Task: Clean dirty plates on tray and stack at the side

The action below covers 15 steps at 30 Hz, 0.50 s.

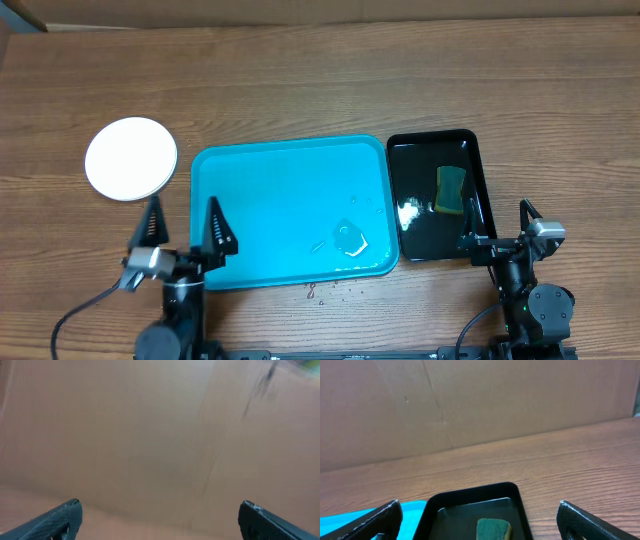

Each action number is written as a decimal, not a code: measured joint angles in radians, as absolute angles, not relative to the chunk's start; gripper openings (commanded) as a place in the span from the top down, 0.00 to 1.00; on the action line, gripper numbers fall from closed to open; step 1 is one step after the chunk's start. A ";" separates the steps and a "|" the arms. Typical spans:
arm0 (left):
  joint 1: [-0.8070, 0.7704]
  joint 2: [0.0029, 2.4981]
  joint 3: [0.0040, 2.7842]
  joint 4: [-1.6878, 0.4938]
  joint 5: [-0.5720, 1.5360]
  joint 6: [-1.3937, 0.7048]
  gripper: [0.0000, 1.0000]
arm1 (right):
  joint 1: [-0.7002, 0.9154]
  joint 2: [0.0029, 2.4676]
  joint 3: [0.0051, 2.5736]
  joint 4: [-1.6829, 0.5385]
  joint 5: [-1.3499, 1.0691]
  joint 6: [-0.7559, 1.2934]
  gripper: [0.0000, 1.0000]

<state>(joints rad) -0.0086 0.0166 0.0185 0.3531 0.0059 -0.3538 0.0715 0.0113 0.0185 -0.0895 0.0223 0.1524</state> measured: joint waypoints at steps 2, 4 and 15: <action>-0.014 0.017 0.012 0.266 -0.001 -0.362 0.00 | 0.072 0.011 0.019 -0.090 0.022 0.152 0.00; -0.014 0.016 0.008 0.181 -0.006 -0.367 0.00 | 0.072 0.011 0.019 -0.089 0.022 0.152 0.00; -0.014 0.015 0.008 -0.078 -0.015 -0.310 0.00 | 0.072 0.011 0.019 -0.090 0.022 0.152 0.00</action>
<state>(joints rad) -0.0139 0.0147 0.0082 -0.0784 -0.0151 -0.3103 0.0715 0.0109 0.0185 -0.0898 0.0223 0.1524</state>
